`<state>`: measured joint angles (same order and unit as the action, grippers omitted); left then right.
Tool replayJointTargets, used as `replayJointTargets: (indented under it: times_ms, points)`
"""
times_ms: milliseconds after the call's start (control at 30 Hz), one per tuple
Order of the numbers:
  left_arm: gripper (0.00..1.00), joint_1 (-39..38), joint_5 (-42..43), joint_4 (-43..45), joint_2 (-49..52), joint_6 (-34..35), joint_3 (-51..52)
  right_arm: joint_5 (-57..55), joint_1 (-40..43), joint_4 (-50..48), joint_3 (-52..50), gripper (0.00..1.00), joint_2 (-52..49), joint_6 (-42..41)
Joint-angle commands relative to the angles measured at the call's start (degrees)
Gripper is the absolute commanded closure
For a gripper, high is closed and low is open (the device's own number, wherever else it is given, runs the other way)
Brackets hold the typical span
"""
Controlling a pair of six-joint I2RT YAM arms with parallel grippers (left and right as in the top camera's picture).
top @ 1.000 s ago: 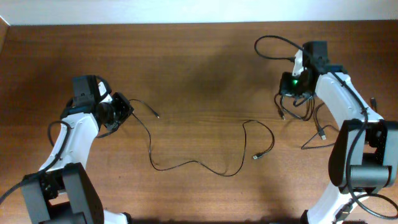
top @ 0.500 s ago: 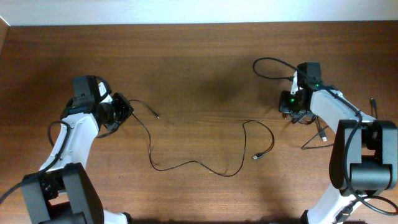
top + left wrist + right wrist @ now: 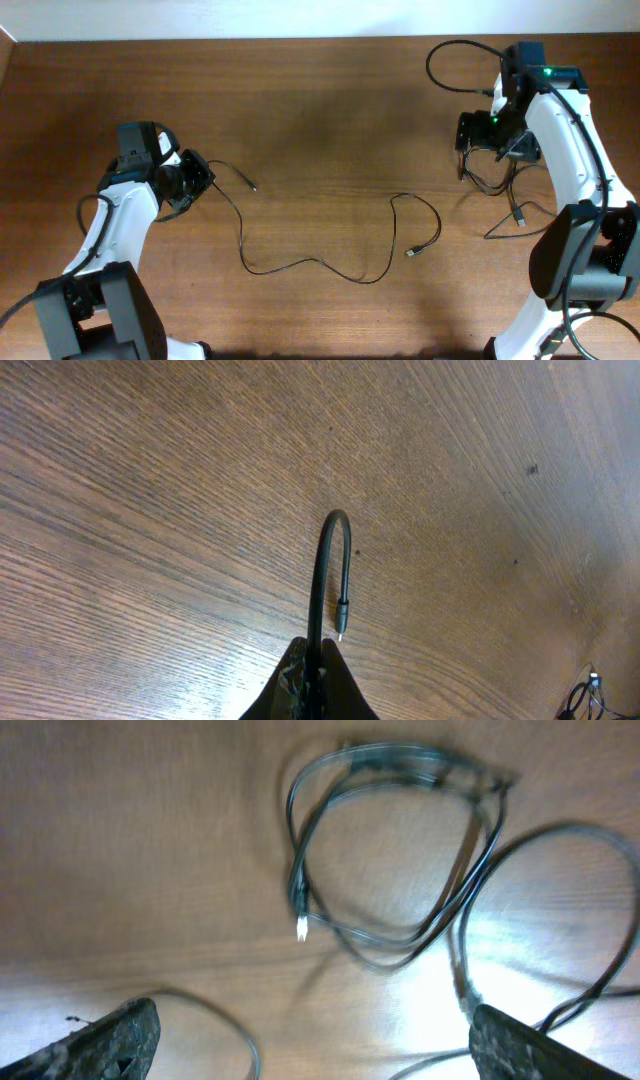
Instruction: Untangle cables
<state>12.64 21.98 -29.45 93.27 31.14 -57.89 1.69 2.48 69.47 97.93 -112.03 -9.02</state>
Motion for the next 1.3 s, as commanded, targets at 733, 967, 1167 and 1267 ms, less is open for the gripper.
replayJointTargets:
  times_ms: [733, 967, 1167, 1267]
  points:
    - [0.93, -0.28, -0.39, 0.09, -0.37, 0.37, 0.11, 22.93, -14.47, -10.19, -23.61, 0.12, 8.59, -3.54]
    - [0.92, -0.28, -0.39, 0.07, -0.37, 0.35, 0.11, 33.73, -15.78, -12.04, -23.45, 0.19, 11.43, -1.53]
    - [0.92, -0.28, -0.39, 0.07, -0.37, 0.37, 0.11, 26.84, -20.26, -11.85, -23.50, 0.82, 11.37, -3.89]
    - [0.92, -0.28, -0.39, 0.07, -0.37, 0.37, 0.11, 29.81, -22.95, -13.25, -23.08, 0.96, 11.39, -6.93]
